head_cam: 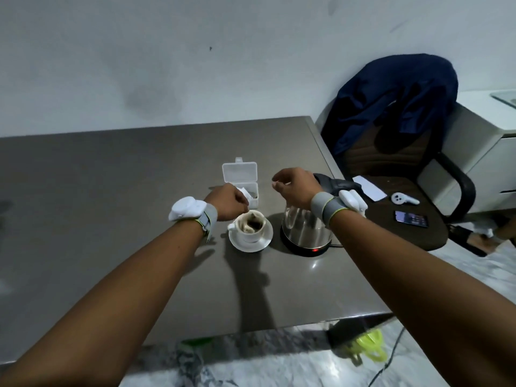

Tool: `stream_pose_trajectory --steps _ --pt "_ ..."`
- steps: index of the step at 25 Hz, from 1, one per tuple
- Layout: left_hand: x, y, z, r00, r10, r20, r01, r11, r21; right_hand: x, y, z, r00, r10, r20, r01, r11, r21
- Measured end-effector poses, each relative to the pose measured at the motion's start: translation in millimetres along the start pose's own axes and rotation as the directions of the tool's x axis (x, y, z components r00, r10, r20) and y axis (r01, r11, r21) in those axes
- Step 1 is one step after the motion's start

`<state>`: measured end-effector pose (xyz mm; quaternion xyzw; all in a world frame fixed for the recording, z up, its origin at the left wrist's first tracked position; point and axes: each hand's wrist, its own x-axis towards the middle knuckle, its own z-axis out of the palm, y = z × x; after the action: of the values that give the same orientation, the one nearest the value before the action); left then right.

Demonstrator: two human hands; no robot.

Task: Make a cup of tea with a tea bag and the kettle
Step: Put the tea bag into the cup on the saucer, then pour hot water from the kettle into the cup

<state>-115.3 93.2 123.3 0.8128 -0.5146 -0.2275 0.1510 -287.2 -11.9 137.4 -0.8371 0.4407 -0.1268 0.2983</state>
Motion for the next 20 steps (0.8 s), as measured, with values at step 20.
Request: stream_pose_trajectory --steps 20 --pt "16.4 22.5 97.5 0.980 -0.196 -0.032 0.185 0.958 -0.217 -21.2 98.6 -32.0 0.868 0.251 -0.429 -0.204 0.967 0.154"
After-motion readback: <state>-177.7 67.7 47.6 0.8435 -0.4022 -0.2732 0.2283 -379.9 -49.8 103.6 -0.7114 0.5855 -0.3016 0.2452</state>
